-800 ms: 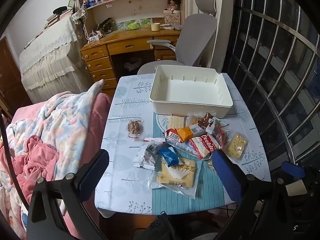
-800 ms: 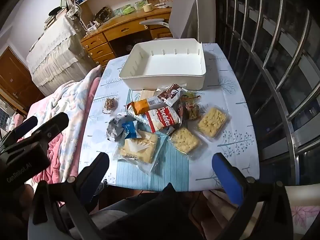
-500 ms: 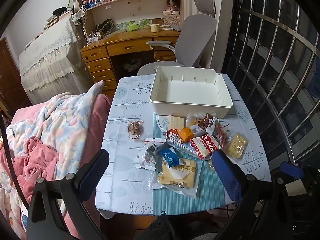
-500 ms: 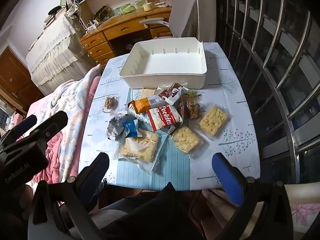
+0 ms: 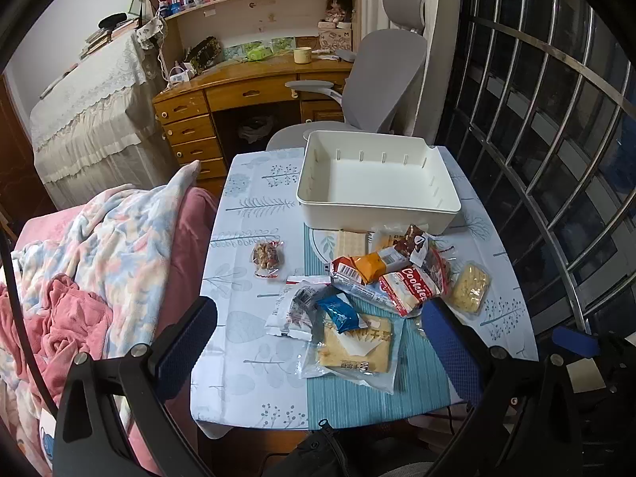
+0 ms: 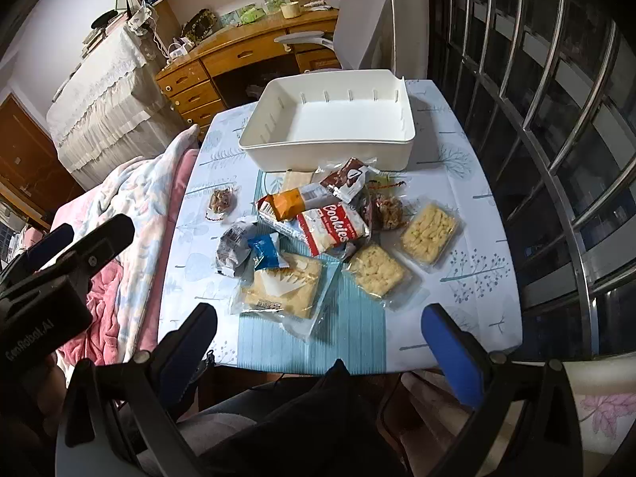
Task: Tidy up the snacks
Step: 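Move both tools toward the snack pile in front of the white tray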
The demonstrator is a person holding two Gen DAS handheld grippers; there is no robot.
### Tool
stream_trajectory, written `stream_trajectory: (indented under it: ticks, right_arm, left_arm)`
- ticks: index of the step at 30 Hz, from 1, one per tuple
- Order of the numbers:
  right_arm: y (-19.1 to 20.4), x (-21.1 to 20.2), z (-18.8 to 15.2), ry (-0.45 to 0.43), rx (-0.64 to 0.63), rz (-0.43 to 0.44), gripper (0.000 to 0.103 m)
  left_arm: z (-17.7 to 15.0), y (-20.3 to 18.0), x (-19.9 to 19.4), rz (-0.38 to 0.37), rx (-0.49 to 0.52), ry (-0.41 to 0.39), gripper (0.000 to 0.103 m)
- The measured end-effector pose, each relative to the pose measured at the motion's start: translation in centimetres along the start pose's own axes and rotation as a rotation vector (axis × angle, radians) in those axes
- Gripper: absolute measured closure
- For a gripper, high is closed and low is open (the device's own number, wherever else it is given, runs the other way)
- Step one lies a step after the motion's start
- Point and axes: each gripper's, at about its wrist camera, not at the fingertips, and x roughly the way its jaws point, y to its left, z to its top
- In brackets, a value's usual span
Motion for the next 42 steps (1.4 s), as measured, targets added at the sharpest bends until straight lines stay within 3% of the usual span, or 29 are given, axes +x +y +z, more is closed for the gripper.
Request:
stream_trajectory:
  ticks: [14, 28, 36, 42]
  right_arm:
    - [3.2, 0.3, 0.1, -0.072, 0.019, -0.035, 0.000]
    - [4.5, -0.1, -0.3, -0.144, 0.034, -0.111, 0.000]
    - [5.2, 0.7, 0.6, -0.154, -0.099, -0.138, 0.000]
    - [4.0, 2.2, 1.6, -0.131, -0.219, -0.118, 0.000]
  left_arm:
    - [0.8, 4.1, -1.1, -0.005, 0.015, -0.073, 0.001]
    - [0.9, 6.6, 0.6, -0.099, 0.033, -0.027, 0.001]
    - [0.7, 7.2, 2.5, -0.099, -0.010, 0.034, 0.001]
    - [0.7, 7.8, 4.3, -0.080, -0.108, 0.102, 0.001]
